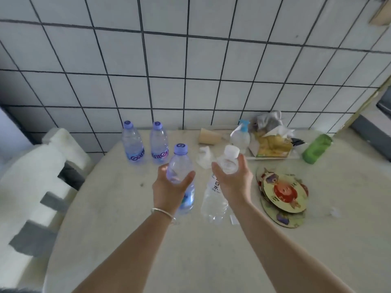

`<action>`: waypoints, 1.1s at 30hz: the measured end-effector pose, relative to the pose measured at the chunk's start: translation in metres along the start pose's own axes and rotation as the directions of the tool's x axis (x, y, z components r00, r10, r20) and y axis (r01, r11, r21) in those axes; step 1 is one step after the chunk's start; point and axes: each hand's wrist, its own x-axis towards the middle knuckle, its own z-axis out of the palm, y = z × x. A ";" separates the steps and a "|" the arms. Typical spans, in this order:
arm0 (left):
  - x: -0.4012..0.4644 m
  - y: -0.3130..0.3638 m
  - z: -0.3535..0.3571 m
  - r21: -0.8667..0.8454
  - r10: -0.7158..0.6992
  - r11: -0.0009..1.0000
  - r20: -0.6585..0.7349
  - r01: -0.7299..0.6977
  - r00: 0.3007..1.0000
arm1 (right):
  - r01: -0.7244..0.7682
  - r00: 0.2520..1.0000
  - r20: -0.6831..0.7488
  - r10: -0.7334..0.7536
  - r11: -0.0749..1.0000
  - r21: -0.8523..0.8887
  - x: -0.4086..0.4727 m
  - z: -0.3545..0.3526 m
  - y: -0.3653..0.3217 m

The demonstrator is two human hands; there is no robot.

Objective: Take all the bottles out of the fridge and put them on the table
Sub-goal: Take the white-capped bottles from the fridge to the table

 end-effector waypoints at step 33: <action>0.166 -0.068 0.098 -0.063 0.314 0.948 0.015 -0.312 0.949 | 0.315 0.948 -0.012 -0.317 0.944 -0.103 0.142 0.128 0.111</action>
